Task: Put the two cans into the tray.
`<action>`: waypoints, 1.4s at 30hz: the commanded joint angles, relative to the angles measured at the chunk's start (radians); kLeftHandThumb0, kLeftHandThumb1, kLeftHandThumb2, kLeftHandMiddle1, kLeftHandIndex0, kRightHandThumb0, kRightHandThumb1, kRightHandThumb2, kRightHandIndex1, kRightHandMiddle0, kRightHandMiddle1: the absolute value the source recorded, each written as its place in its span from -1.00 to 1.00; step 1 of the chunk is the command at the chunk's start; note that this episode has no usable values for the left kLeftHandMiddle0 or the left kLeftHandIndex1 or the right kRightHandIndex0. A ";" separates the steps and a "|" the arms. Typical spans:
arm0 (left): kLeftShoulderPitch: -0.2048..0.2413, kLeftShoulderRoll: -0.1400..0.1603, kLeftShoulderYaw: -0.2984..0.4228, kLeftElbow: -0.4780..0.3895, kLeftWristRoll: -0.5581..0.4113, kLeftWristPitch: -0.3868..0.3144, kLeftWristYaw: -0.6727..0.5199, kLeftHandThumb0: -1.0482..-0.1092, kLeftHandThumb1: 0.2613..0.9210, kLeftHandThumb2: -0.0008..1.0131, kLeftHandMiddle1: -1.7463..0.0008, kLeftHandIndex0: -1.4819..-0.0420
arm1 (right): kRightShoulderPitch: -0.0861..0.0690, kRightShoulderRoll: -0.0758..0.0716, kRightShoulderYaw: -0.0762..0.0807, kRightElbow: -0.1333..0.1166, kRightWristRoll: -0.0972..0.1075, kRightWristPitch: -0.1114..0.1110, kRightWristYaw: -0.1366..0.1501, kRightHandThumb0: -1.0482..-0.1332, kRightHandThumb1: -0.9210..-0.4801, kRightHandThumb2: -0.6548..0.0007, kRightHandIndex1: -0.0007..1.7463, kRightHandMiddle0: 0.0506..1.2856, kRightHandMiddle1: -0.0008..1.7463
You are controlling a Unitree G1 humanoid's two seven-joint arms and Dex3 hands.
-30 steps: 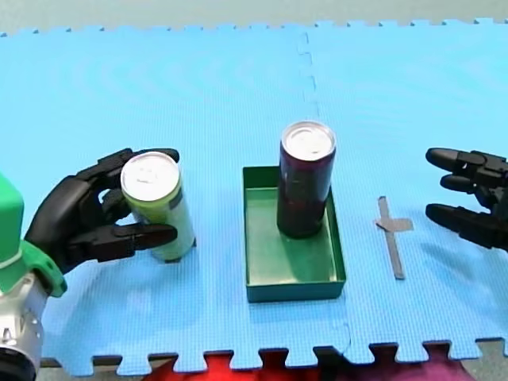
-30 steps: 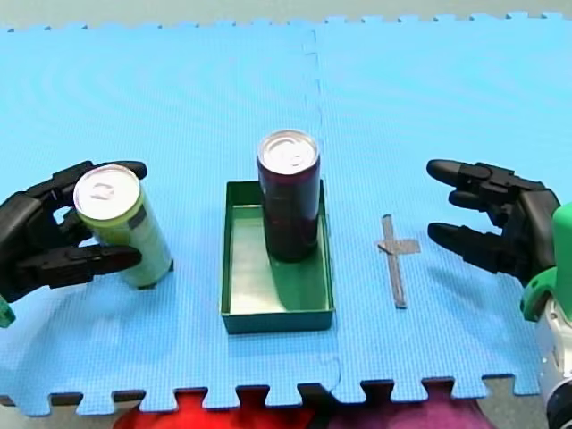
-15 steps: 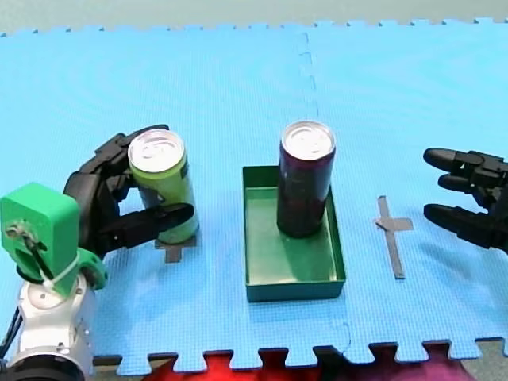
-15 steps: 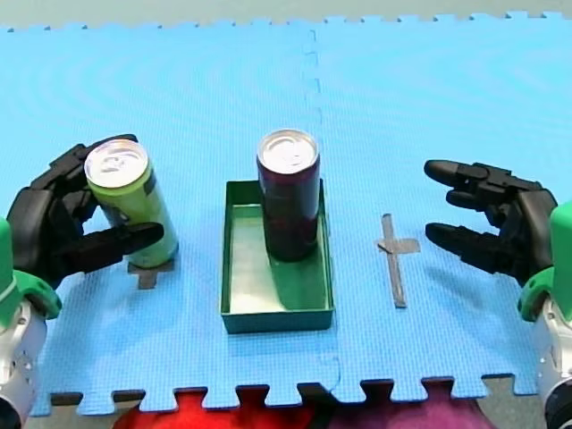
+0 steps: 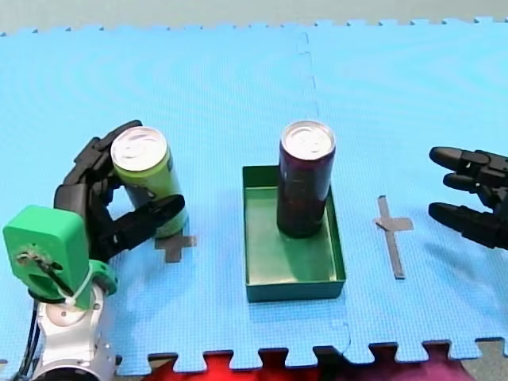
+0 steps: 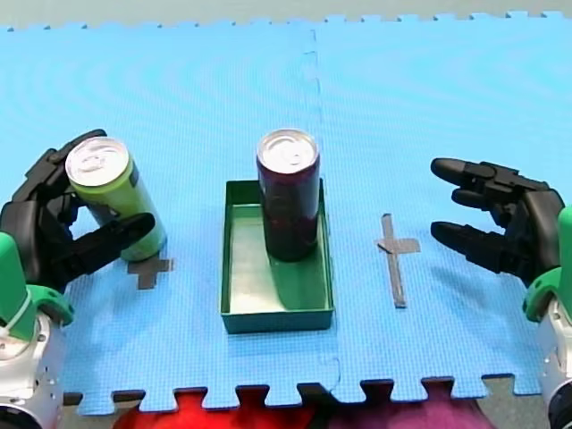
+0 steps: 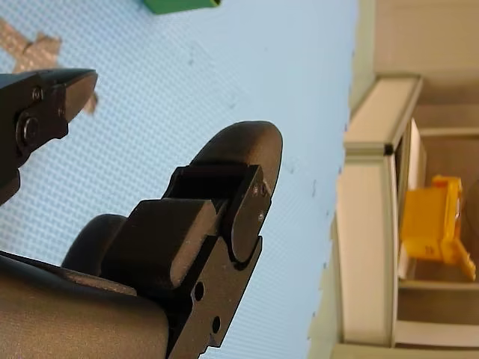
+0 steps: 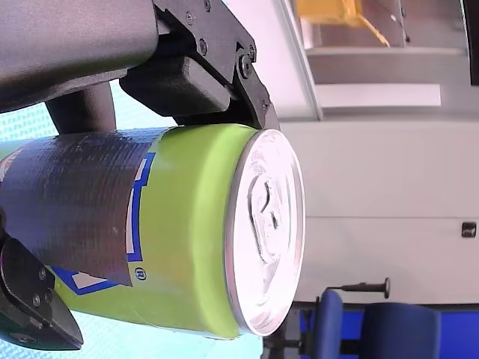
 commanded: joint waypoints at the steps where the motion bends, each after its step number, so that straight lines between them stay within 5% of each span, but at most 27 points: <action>1: -0.001 0.003 0.006 -0.002 -0.009 0.002 -0.003 0.57 0.80 -0.95 -1.00 0.35 | 0.001 -0.009 -0.001 0.000 0.000 -0.006 -0.007 0.07 -0.35 0.99 0.54 0.59 -1.00; 9: 0.005 0.008 0.005 -0.038 -0.030 0.044 -0.032 0.57 0.80 -0.96 -1.00 0.36 | 0.005 -0.010 0.003 -0.005 -0.006 -0.006 -0.018 0.06 -0.43 0.98 0.59 0.59 -1.00; 14: 0.057 0.016 -0.023 -0.205 -0.013 0.134 -0.030 0.57 0.80 -0.97 -1.00 0.36 | 0.010 -0.007 0.005 -0.011 -0.008 -0.009 -0.020 0.06 -0.48 0.98 0.62 0.60 -0.99; 19: 0.145 0.032 -0.085 -0.521 0.032 0.411 0.000 0.57 0.78 -0.98 -1.00 0.35 | 0.014 -0.003 0.007 -0.010 -0.009 -0.008 -0.020 0.06 -0.52 0.98 0.63 0.60 -0.99; 24: 0.177 0.023 -0.095 -0.679 0.004 0.585 0.022 0.58 0.76 -0.99 -1.00 0.35 | 0.023 0.005 0.011 -0.017 -0.011 -0.011 -0.021 0.06 -0.56 0.98 0.64 0.61 -0.99; 33: 0.240 0.044 -0.116 -0.831 -0.012 0.581 -0.048 0.60 0.73 -1.00 -1.00 0.34 | 0.028 0.011 0.013 -0.021 -0.011 -0.006 -0.020 0.06 -0.60 0.99 0.66 0.61 -0.99; 42: 0.276 0.021 -0.123 -0.923 -0.030 0.598 -0.056 0.62 0.73 -1.00 -1.00 0.33 | 0.029 0.013 0.016 -0.021 -0.013 -0.002 -0.023 0.06 -0.63 0.99 0.67 0.62 -0.99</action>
